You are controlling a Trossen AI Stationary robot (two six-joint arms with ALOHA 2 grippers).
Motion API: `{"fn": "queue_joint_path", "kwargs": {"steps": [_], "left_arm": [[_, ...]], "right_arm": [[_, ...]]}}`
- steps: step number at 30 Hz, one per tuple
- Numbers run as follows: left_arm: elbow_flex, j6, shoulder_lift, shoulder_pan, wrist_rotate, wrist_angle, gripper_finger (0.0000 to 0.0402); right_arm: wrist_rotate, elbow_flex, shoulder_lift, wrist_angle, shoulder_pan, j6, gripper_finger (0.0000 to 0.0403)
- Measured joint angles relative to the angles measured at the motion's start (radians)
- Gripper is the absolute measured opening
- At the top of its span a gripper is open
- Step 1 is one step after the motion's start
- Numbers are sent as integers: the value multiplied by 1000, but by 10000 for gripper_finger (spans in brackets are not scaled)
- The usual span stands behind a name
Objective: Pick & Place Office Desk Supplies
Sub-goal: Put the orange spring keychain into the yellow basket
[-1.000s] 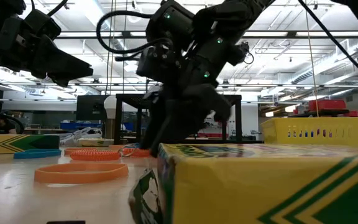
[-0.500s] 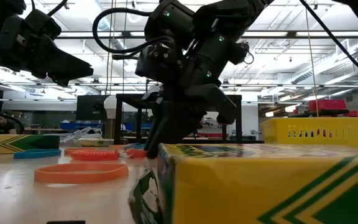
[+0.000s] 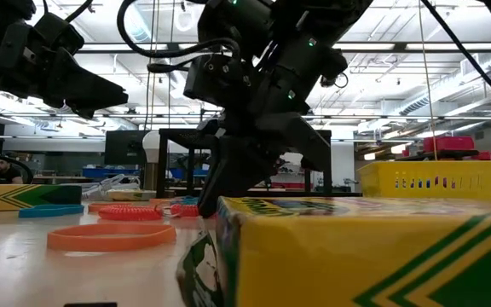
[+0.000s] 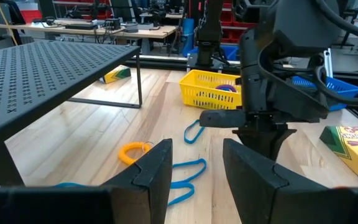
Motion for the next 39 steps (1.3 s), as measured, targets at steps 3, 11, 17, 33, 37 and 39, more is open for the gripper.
{"fn": "queue_joint_path", "kwargs": {"steps": [3, 11, 17, 33, 37, 39], "left_arm": [[0, 0, 0, 0, 0, 0, 149], [0, 0, 0, 0, 0, 0, 149], [0, 0, 0, 0, 0, 0, 149], [0, -1, 0, 0, 0, 1, 149], [0, -5, 0, 0, 0, 1, 149], [0, -5, 0, 0, 0, 1, 149]], "right_arm": [[-62, -3, 5, 61, 1, 26, 4], [-104, -6, 5, 237, 1, 26, 4], [-147, -6, 4, 361, 0, 26, 4], [-221, -242, 2, 1253, -36, 194, 1], [-106, -382, -7, 1456, -40, 246, 1], [-74, -431, -25, 1482, -45, 266, 1]]}}
